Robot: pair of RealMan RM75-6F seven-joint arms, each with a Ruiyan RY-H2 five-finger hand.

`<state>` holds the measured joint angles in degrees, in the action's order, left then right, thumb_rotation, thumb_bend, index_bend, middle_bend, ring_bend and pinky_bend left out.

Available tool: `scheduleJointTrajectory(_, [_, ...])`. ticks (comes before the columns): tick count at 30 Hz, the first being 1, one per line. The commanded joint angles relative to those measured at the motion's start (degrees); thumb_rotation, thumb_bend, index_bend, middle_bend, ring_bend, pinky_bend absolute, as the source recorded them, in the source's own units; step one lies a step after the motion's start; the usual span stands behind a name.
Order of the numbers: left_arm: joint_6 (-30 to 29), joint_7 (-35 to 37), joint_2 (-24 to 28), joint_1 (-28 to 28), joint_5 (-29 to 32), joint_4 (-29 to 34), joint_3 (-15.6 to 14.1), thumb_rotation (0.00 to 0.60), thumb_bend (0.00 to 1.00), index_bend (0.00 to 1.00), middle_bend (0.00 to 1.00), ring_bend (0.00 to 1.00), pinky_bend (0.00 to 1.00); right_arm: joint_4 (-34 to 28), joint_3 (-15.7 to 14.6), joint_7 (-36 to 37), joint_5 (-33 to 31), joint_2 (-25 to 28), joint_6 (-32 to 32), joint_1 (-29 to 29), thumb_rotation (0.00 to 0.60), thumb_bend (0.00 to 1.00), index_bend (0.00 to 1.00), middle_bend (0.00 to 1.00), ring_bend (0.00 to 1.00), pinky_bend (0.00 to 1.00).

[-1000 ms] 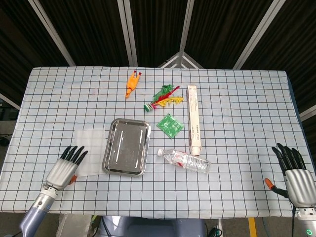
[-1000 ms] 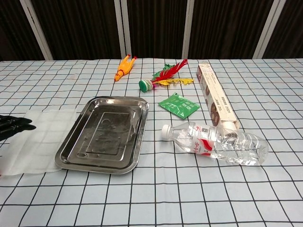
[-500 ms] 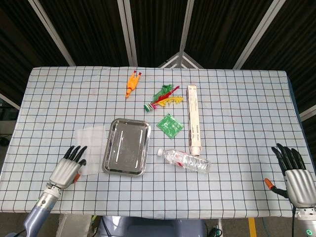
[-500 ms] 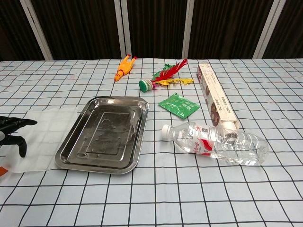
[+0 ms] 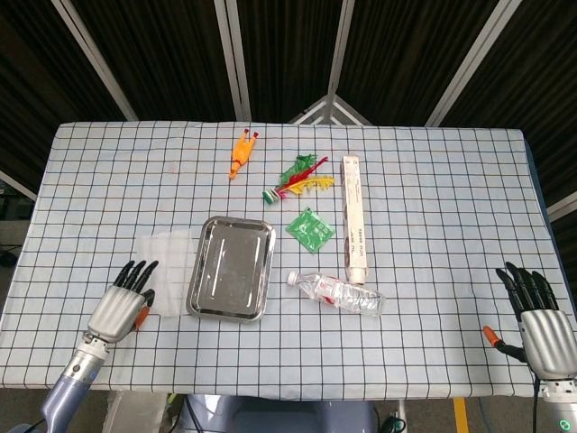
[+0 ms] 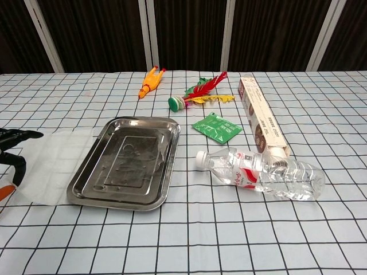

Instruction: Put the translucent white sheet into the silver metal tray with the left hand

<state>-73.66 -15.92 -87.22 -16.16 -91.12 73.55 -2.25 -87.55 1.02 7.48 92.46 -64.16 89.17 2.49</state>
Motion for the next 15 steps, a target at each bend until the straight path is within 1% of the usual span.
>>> scheduleJointTrajectory(1, [-0.1,0.1,0.2,-0.1,0.2,0.2,0.3,0.600,0.49,0.62,0.02,0.00,0.00,0.0,0.0,0.0,0.0,0.0,0.0,0.0,0.600,0.29,0.00,0.00,0.00,0.01])
scheduleJointTrajectory(6, [-0.7,0.1,0.9,-0.6,0.4,0.5,1.3,0.600,0.49,0.62,0.03,0.00,0.00,0.0,0.0,0.1,0.0,0.0,0.0,0.0,0.600,0.29,0.00,0.00,0.00,0.01])
scheduleJointTrajectory(8, [-1.2,-0.2,1.6,-1.6,0.3,1.5,2.8,0.600,0.49,0.62,0.03,0.00,0.00,0.0,0.0,0.0,-0.1,0.0,-0.1,0.0,0.600,0.29,0.00,0.00,0.00,0.01])
scheduleJointTrajectory(12, [-1.0,-1.8,3.7,-5.5,1.1,5.5,8.3,0.600,0.49,0.61,0.03,0.00,0.00,-0.1,0.0,-0.1,0.0,0.0,-0.1,0.1,0.600,0.29,0.00,0.00,0.00,0.01])
scheduleJointTrajectory(14, [0.4,-3.8,5.0,-8.5,2.4,8.7,12.1,0.600,0.49,0.61,0.03,0.00,0.00,-0.2,0.1,-0.1,0.0,-0.1,-0.2,0.2,0.600,0.29,0.00,0.00,0.00,0.01])
scheduleJointTrajectory(15, [1.1,-4.5,5.3,-9.4,3.0,9.8,13.2,0.600,0.49,0.61,0.03,0.00,0.00,-0.2,0.1,-0.1,0.0,-0.1,-0.2,0.2,0.600,0.29,0.00,0.00,0.00,0.01])
